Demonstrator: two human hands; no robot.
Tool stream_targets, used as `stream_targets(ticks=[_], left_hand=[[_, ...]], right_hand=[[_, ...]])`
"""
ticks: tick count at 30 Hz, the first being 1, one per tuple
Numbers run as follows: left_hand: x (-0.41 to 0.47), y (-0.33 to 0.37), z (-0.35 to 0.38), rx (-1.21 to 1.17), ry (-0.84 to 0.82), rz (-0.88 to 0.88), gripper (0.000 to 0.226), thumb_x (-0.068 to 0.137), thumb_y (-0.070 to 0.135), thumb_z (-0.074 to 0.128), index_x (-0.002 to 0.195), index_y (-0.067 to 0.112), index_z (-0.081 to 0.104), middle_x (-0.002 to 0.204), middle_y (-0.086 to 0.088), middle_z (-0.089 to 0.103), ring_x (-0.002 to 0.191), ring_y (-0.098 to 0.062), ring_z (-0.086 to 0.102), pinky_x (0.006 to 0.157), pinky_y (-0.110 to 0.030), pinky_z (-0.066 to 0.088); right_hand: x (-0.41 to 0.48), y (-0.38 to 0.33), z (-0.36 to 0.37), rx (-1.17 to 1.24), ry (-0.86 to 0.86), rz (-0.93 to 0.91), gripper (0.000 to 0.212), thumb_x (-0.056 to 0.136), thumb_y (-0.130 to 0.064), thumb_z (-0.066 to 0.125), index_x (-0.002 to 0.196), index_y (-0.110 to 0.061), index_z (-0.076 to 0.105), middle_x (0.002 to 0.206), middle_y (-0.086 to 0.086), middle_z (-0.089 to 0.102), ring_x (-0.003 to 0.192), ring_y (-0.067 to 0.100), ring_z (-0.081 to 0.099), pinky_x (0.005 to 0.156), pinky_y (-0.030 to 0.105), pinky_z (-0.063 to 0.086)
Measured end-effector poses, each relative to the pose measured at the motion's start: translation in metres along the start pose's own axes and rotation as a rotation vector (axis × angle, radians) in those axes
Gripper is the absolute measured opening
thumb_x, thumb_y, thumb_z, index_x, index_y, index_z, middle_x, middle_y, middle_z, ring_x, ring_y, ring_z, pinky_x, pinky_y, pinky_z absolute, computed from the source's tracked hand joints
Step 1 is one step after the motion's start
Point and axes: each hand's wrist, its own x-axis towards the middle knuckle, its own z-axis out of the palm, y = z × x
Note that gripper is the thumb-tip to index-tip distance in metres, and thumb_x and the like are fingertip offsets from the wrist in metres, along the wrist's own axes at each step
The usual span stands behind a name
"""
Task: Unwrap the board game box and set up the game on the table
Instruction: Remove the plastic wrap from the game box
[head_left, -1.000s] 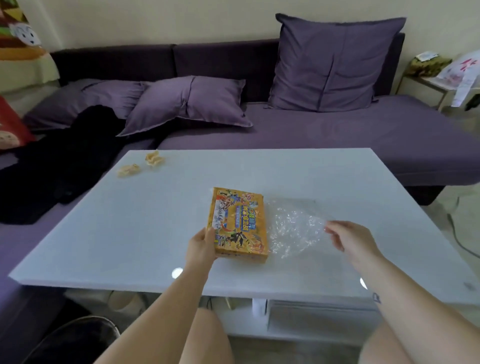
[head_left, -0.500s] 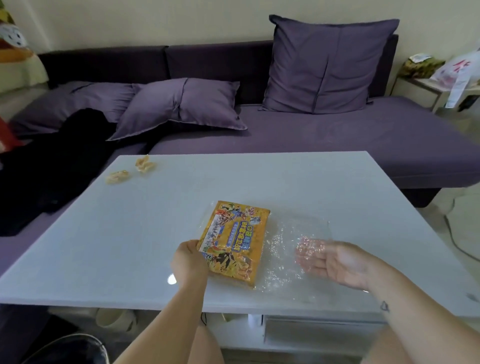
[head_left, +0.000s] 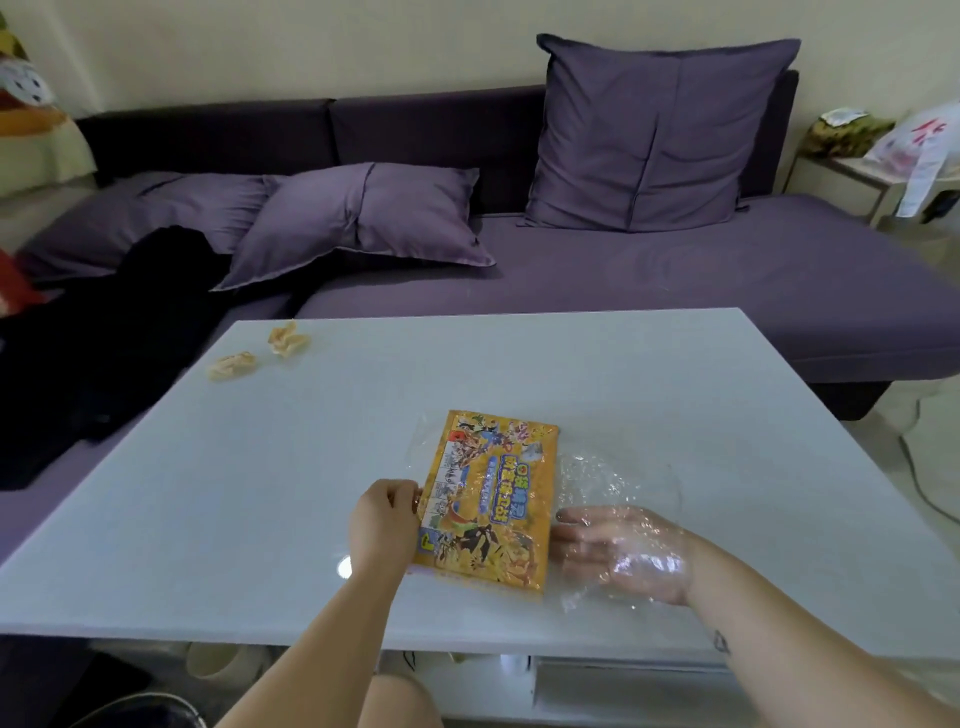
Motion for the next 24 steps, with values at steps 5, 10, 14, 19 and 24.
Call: stream_targets(ticks=[5, 10, 14, 19, 24], left_hand=[[-0.004, 0.009, 0.000, -0.127, -0.004, 0.037, 0.020, 0.096, 0.018, 0.043, 0.087, 0.020, 0.061, 0.080, 0.003, 0.066, 0.067, -0.018, 0.064, 0.051, -0.030, 0.049], [-0.006, 0.020, 0.001, -0.221, 0.001, 0.049, 0.016, 0.097, 0.021, 0.046, 0.092, 0.017, 0.061, 0.081, 0.007, 0.068, 0.062, -0.007, 0.063, 0.041, -0.018, 0.044], [-0.001, 0.020, 0.000, -0.138, 0.071, 0.068, 0.015, 0.097, 0.020, 0.047, 0.094, 0.015, 0.061, 0.085, 0.008, 0.066, 0.068, -0.003, 0.055, 0.051, -0.020, 0.036], [0.006, 0.012, -0.005, -0.081, 0.162, 0.067, 0.014, 0.094, 0.017, 0.047, 0.086, 0.018, 0.058, 0.080, 0.007, 0.064, 0.068, -0.010, 0.055, 0.056, -0.022, 0.038], [0.012, 0.009, -0.009, -0.037, 0.200, 0.040, 0.015, 0.093, 0.013, 0.045, 0.086, 0.021, 0.054, 0.082, 0.007, 0.062, 0.068, -0.009, 0.051, 0.052, -0.023, 0.035]], right_hand=[[-0.003, -0.009, 0.006, -0.383, -0.075, -0.117, 0.030, 0.089, -0.022, 0.061, 0.113, -0.005, 0.067, 0.100, 0.006, 0.072, 0.087, 0.018, 0.069, 0.082, 0.029, 0.052], [0.003, -0.014, 0.016, -0.523, 0.077, -0.255, 0.012, 0.090, -0.017, 0.061, 0.081, -0.017, 0.070, 0.064, -0.005, 0.070, 0.046, 0.003, 0.059, 0.047, 0.012, 0.046], [0.007, -0.019, 0.020, -0.332, 0.034, -0.181, 0.013, 0.087, -0.017, 0.064, 0.095, -0.008, 0.069, 0.072, 0.002, 0.071, 0.059, 0.016, 0.059, 0.060, 0.028, 0.051], [0.009, -0.020, 0.030, -0.202, 0.085, -0.245, 0.012, 0.087, -0.010, 0.062, 0.093, -0.001, 0.065, 0.082, 0.017, 0.057, 0.057, 0.018, 0.054, 0.050, 0.024, 0.049], [0.011, -0.020, 0.043, -0.303, 0.268, -0.371, 0.015, 0.089, -0.009, 0.059, 0.082, 0.003, 0.063, 0.059, 0.014, 0.055, 0.039, 0.016, 0.051, 0.037, 0.018, 0.038]])
